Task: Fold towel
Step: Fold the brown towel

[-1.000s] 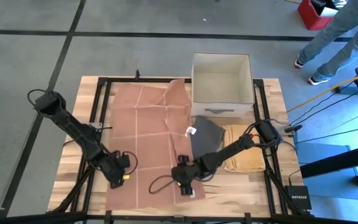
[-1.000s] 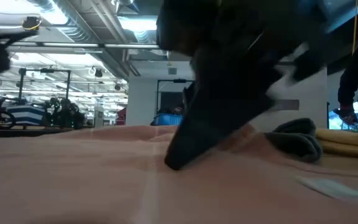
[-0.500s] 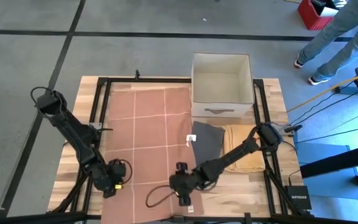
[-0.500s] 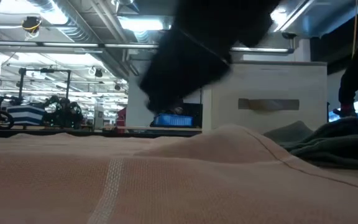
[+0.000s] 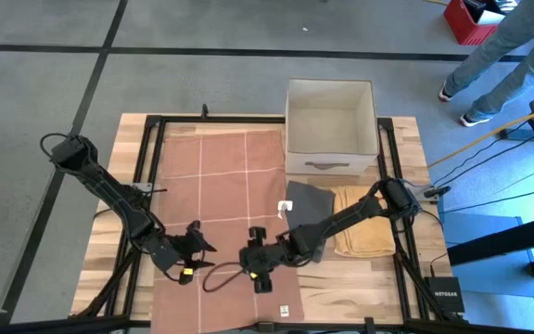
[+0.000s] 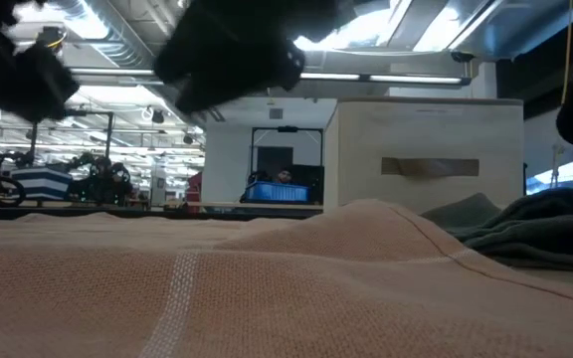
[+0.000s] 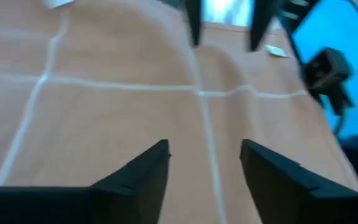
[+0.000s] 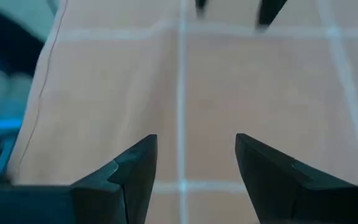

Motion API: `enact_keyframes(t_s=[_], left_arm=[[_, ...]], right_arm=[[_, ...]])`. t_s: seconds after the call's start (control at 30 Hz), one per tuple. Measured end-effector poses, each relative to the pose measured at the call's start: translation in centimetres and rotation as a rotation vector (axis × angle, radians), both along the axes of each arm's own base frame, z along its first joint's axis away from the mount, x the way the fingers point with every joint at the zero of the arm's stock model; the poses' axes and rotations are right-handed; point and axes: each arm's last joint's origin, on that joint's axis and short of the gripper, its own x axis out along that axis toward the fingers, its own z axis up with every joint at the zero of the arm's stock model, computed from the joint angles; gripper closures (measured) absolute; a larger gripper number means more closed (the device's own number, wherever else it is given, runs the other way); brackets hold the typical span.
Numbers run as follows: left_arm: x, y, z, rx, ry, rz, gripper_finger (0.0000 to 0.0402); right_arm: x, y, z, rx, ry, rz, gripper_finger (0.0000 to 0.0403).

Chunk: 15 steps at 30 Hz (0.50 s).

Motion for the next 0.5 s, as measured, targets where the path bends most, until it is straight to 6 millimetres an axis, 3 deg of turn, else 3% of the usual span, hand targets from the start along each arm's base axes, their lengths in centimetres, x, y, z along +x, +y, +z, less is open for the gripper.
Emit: enact_keyframes(t_s=[0.2,0.33,0.5], left_arm=[[1.1,-1.6,3.6,0.102,0.065,-0.202,0.0155],[1.0,-3.5,6.3,0.216,0.172,-0.254,0.0152],[0.7,-6.6,6.6,0.348,0.371,-0.264,0.0151]], right_arm=[[-2.0,1.3,-0.1,0.031,0.154,0.111,0.0182],[-4.3,4.4,0.4,0.043,0.228,0.184,0.0182],[-7.2,8.4,0.8,-0.027,0.215,0.248,0.0182]])
